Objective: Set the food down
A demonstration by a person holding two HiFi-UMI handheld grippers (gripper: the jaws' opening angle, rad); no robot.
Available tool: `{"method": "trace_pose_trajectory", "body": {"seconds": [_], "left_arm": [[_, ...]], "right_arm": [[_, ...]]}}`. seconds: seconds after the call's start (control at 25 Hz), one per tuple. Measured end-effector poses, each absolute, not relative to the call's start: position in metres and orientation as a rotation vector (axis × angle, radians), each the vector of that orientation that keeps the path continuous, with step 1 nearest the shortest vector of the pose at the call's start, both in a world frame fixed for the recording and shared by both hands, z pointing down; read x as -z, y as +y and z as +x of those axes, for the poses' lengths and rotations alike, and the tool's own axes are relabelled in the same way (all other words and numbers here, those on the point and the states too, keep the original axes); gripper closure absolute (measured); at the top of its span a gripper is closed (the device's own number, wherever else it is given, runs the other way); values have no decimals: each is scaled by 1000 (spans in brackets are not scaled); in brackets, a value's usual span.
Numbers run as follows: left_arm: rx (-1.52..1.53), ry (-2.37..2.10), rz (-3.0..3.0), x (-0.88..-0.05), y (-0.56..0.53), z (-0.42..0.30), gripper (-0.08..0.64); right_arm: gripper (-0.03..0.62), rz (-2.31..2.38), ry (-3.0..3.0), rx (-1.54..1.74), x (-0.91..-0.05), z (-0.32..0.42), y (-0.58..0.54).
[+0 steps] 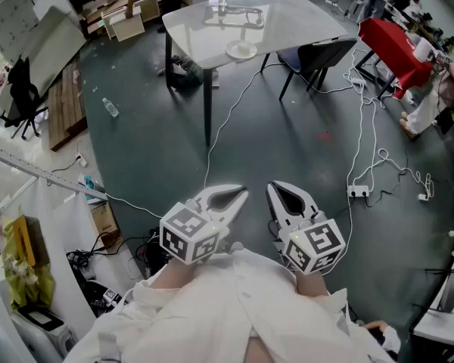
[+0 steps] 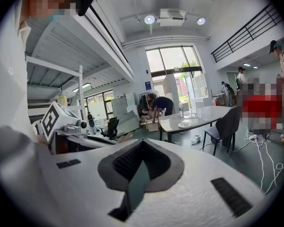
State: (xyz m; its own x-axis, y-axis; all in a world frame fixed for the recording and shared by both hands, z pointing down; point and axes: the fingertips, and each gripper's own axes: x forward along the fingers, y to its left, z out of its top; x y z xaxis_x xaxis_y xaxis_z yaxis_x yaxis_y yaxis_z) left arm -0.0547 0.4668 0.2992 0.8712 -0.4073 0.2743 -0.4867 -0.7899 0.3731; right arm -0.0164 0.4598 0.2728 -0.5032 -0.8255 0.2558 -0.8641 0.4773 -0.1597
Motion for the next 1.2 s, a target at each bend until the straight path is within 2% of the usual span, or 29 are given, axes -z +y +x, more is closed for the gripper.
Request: {"method": "trace_pose_trajectory", "body": {"seconds": [0.84, 1.2], "left_arm": [[-251, -685, 2566, -307, 474, -40, 537], [-196, -709, 2541, -308, 467, -13, 537]], "right_arm": [[591, 1481, -2586, -432, -279, -4, 467], [589, 1442, -2615, -440, -283, 31, 468]]}}
